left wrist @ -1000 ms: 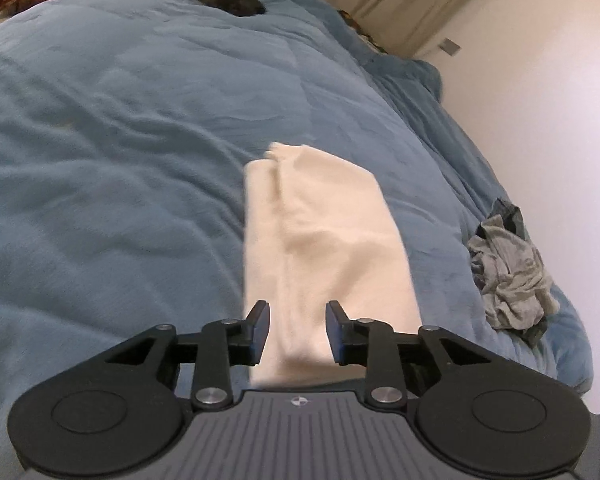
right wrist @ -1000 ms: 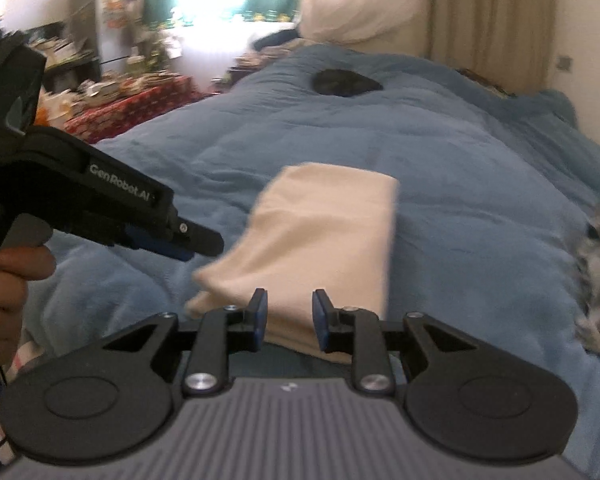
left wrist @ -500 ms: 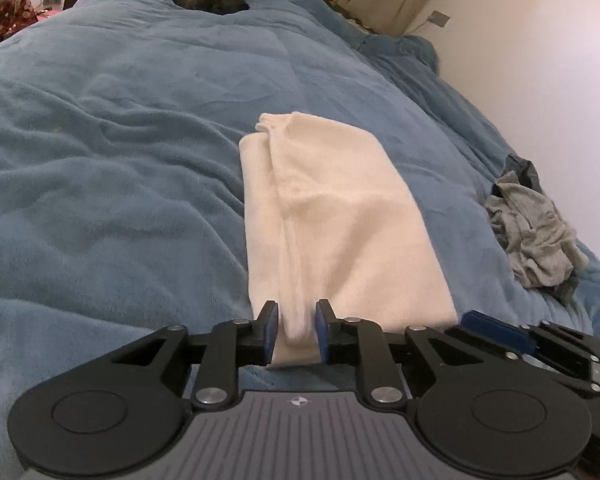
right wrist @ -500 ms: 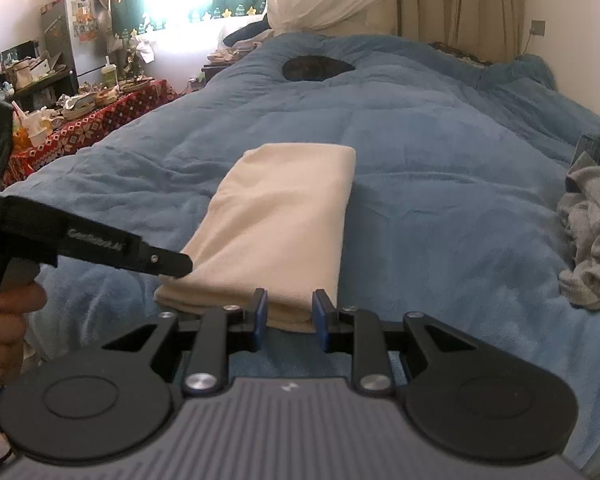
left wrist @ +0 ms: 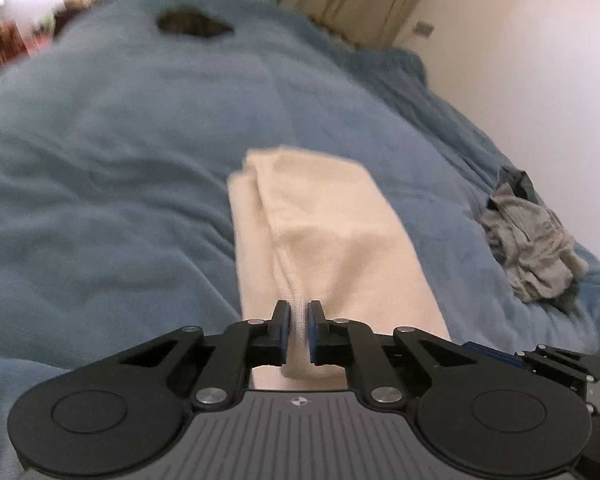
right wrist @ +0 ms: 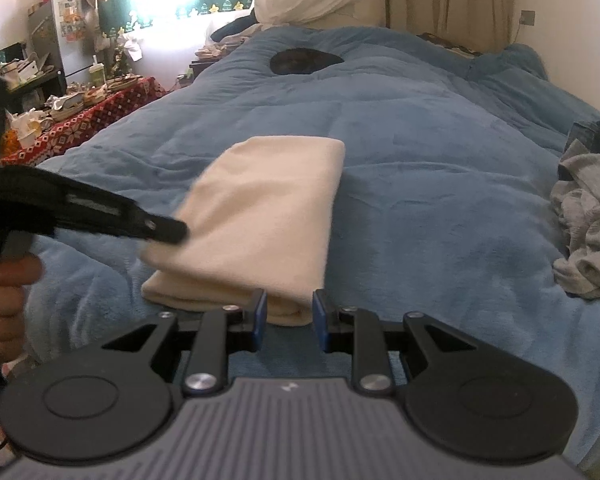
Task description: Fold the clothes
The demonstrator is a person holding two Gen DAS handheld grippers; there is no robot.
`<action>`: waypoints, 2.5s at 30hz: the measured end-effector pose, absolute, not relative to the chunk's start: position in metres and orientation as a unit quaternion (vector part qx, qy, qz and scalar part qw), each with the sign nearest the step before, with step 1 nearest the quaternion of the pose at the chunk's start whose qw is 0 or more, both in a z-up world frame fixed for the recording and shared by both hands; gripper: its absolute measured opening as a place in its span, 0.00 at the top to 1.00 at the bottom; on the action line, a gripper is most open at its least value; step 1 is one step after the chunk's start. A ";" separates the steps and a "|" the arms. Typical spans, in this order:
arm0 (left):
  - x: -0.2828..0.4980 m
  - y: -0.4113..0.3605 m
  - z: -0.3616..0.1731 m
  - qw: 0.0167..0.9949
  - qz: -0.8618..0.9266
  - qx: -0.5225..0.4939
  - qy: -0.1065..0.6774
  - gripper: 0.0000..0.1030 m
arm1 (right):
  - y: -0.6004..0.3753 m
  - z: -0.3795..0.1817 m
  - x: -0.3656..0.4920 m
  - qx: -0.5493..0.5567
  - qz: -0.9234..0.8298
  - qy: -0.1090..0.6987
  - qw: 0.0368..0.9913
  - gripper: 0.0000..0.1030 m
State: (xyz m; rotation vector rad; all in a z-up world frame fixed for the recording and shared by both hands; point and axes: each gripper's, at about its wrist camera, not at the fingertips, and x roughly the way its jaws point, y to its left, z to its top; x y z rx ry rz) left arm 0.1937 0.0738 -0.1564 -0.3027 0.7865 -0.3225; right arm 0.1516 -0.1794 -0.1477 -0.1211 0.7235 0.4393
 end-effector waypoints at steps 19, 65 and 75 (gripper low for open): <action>0.197 0.101 -0.192 0.863 -0.100 -0.244 0.430 0.89 | -0.150 -0.141 0.161 -0.055 0.231 0.328 0.914 0.85; 0.271 0.081 -0.191 0.867 -0.152 -0.206 0.427 0.97 | -0.132 -0.172 0.269 -0.099 0.216 0.370 0.898 0.89; 0.301 0.064 -0.156 0.892 -0.144 -0.175 0.391 0.97 | -0.115 -0.144 0.307 -0.086 0.219 0.360 0.903 0.87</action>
